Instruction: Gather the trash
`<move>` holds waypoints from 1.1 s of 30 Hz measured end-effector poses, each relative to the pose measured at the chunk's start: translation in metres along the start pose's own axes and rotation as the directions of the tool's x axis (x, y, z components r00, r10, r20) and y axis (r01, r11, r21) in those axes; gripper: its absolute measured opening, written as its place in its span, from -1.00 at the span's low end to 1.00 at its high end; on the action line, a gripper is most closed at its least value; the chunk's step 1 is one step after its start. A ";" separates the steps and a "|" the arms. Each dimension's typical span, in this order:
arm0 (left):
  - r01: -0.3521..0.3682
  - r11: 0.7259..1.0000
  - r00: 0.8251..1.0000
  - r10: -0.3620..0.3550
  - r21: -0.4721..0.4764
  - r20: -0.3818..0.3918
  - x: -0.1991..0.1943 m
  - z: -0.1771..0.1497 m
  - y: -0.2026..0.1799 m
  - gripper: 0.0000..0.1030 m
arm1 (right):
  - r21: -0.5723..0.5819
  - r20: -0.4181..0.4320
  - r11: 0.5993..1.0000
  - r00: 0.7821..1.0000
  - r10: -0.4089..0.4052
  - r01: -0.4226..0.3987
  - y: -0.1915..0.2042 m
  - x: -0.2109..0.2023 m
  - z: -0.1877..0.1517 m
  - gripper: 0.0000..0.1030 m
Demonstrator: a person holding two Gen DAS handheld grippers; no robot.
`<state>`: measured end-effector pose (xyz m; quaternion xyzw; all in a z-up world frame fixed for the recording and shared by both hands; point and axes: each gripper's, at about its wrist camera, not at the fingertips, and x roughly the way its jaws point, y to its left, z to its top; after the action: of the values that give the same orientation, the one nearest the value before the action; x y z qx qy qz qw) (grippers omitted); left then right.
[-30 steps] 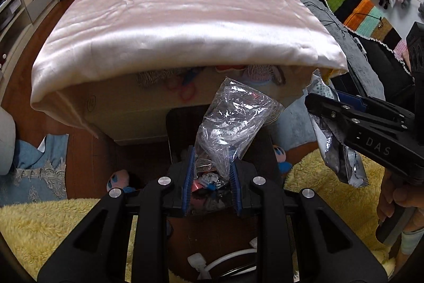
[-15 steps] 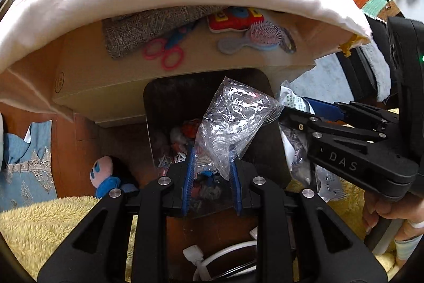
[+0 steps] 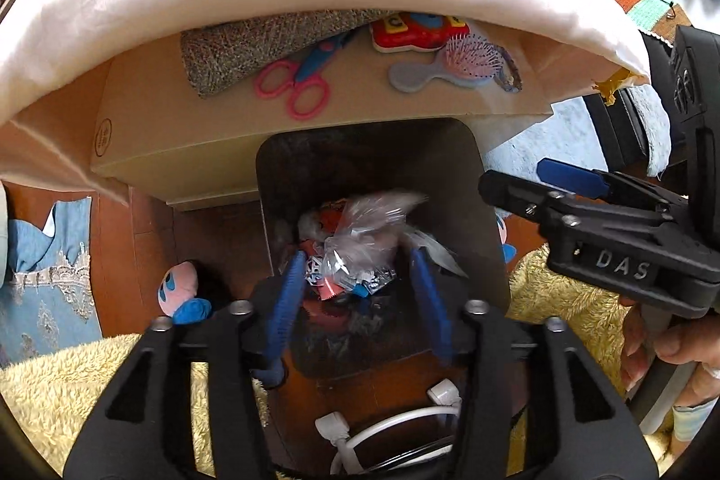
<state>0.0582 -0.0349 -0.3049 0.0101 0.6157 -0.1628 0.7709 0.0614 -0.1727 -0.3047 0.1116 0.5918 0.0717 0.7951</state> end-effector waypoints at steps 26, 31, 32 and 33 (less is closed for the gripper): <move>-0.128 0.992 0.817 0.110 -0.009 0.565 -0.246 0.008 -0.022 0.84 | -0.023 0.591 0.984 0.796 -0.129 0.177 0.030 -0.251 0.007 0.94; -0.148 0.988 0.722 0.133 -0.036 0.679 -0.304 -0.006 -0.030 0.84 | -0.028 0.694 0.970 0.703 -0.156 0.243 0.046 -0.301 -0.007 0.94; -0.154 0.987 0.703 0.137 -0.039 0.698 -0.314 -0.009 -0.031 0.84 | -0.025 0.713 0.963 0.680 -0.172 0.270 0.049 -0.308 -0.009 0.94; -0.160 0.986 0.685 0.140 -0.040 0.715 -0.323 -0.012 -0.033 0.84 | -0.021 0.730 0.957 0.658 -0.182 0.289 0.051 -0.316 -0.011 0.94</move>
<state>-0.0225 0.0131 0.0062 0.0060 0.2626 -0.0981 0.9599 -0.0400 -0.1999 -0.0022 -0.0013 0.2349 -0.0417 0.9711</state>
